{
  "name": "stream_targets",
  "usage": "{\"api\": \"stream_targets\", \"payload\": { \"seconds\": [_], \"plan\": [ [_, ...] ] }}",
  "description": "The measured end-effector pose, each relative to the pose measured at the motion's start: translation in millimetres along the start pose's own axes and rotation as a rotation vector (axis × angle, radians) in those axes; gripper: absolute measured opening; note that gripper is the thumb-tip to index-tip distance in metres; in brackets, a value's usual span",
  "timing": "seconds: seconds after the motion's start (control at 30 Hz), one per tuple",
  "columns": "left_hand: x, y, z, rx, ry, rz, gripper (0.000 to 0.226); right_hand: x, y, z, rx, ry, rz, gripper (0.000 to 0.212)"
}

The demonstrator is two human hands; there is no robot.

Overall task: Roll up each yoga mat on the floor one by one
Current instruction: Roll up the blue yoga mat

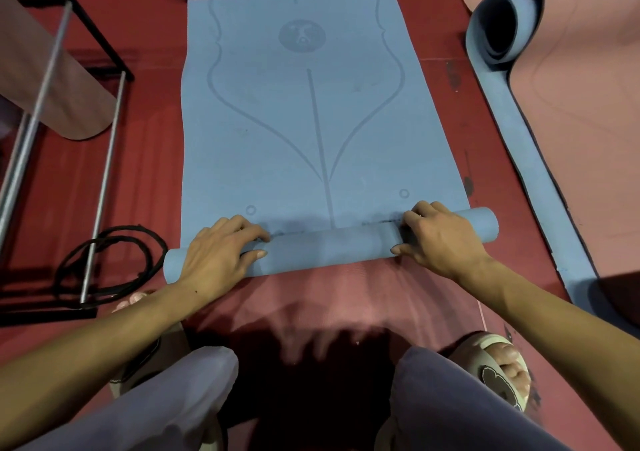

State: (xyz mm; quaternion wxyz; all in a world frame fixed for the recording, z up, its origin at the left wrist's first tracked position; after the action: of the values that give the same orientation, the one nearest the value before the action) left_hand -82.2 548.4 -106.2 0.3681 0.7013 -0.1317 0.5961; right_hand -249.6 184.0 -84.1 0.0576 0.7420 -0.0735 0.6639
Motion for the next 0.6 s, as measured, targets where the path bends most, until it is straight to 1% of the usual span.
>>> {"api": "stream_targets", "payload": {
  "seconds": [0.07, 0.1, 0.2, 0.3, 0.37, 0.43, 0.53, 0.6],
  "plan": [
    [2, 0, 5, 0.023, 0.008, -0.009, 0.020, 0, 0, 2, -0.009, 0.014, 0.015, 0.046],
    [4, 0, 7, 0.037, 0.002, -0.008, 0.023, 0, 0, 3, -0.019, 0.017, 0.026, 0.043],
    [7, 2, 9, 0.058, -0.054, 0.041, 0.049, 0, -2, 8, -0.055, -0.008, 0.027, 0.040],
    [11, 7, 10, 0.059, -0.073, 0.063, 0.062, -4, -3, 8, -0.065, 0.050, -0.023, 0.042],
    [13, 9, 11, 0.041, -0.066, 0.089, 0.066, -5, -4, 6, -0.058, 0.093, -0.062, 0.049],
    [13, 8, 10, 0.006, -0.068, 0.159, 0.068, -4, -6, 3, -0.043, 0.099, -0.080, 0.062],
    [9, 2, 5, -0.067, -0.091, 0.260, 0.080, -4, -6, 2, -0.019, 0.080, -0.082, 0.081],
    [8, -2, 3, -0.099, -0.103, 0.302, 0.086, -6, -5, 3, 0.001, 0.040, -0.102, 0.088]
  ]
}}
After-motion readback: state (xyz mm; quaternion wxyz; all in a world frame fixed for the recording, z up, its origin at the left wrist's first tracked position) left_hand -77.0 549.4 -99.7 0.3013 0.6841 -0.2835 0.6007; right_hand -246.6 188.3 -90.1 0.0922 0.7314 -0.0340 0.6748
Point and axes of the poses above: each hand's wrist, its own z-axis towards the middle knuckle, its own x-axis out of the back of the hand, y = z × x, the point moved 1 cm from there along z, towards the middle knuckle, and after that the axes turned 7 degrees about y, right-handed, at the moved point
